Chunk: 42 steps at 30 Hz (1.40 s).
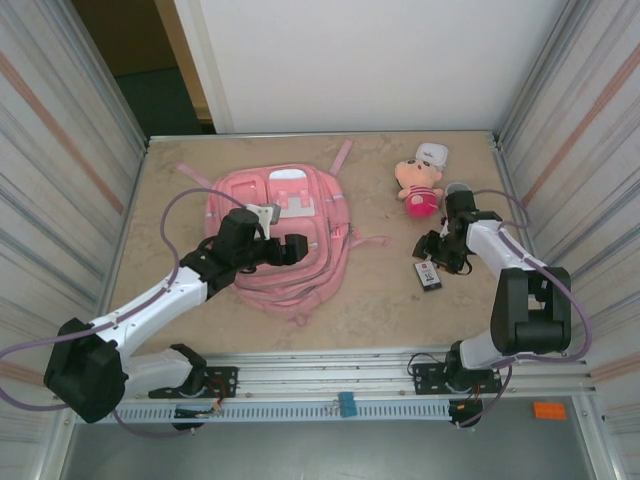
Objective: Pack books, pencil case, and school supplies into a backpack
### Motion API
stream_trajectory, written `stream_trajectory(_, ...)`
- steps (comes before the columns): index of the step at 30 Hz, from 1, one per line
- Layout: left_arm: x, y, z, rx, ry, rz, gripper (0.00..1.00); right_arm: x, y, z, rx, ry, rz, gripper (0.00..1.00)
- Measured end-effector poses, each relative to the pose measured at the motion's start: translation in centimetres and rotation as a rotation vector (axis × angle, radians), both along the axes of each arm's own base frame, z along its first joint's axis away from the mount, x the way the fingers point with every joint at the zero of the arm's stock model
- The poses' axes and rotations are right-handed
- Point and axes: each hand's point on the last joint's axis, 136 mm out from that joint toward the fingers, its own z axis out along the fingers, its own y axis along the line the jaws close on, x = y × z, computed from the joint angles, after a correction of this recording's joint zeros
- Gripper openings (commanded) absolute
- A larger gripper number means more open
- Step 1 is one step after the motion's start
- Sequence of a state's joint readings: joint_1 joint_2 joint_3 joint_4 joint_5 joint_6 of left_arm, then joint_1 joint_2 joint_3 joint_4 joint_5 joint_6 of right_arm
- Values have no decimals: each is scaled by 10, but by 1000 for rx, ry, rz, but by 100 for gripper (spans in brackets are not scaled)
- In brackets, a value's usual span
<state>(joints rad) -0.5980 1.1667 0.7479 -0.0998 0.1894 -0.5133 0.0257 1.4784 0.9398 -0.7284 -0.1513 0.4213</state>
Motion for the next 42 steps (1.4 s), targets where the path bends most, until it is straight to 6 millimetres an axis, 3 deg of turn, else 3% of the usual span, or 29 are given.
stream_trajectory(4,0,0,0,0,1,0,89,1,-13,3,-72,32,51,61)
stream_trajectory(9,0,0,0,0,1,1,90,0,-25,-27,-30,145,41,62)
stream_trajectory(20,2,1,-6,11,12,5,91,-1,-13,-45,121,156,15,63)
stream_trajectory(26,7,7,-8,9,22,22,92,-6,-6,-43,144,94,21,64)
stream_trajectory(34,6,14,-15,14,35,39,93,-33,25,-37,137,125,99,65)
stream_trajectory(42,4,27,-23,20,45,67,94,-39,7,-10,-28,97,54,69)
